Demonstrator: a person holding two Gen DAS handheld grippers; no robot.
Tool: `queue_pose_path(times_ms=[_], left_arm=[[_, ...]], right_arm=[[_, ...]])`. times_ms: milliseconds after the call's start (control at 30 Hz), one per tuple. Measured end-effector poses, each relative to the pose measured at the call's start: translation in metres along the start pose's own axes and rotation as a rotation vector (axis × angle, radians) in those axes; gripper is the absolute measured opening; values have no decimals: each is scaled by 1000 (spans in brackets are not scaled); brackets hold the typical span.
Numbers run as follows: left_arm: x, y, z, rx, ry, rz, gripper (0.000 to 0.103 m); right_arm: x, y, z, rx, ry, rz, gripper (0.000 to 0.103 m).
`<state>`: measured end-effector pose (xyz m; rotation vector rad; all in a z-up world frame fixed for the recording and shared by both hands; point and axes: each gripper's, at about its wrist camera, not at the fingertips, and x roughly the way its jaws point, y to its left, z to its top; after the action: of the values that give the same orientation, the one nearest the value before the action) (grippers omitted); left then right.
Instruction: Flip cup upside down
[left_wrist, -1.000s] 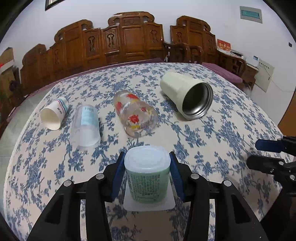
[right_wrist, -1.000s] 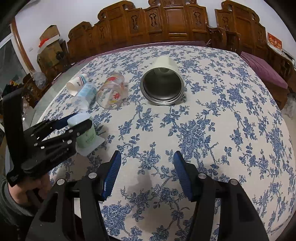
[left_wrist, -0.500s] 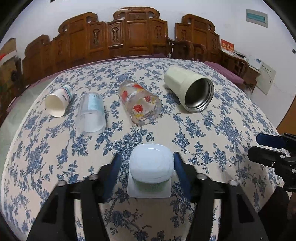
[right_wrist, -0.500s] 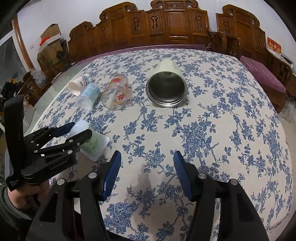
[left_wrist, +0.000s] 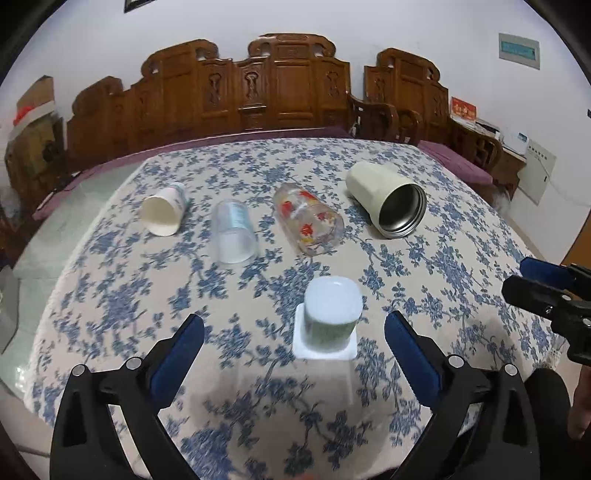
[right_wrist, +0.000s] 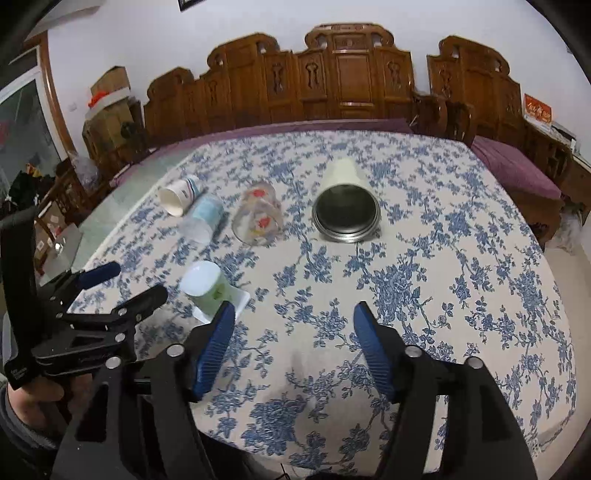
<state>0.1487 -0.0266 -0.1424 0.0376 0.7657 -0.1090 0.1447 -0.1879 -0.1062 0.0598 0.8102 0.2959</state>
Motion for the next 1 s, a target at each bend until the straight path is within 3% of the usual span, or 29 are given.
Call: queue_pose_path(times_ms=[233,533,1000], left_arm=[[-31,12,-11,-25,12,26,95],[-90,14,-16,-26,-52,33,95],[-202,14,-10,-54,-252,48,95]], right_arm=[[-29,12,-14,7,-56,-25,92],[-77,25,-23,10,-154,-35,92],[-174,58,-28,-37,-388,-53,92]])
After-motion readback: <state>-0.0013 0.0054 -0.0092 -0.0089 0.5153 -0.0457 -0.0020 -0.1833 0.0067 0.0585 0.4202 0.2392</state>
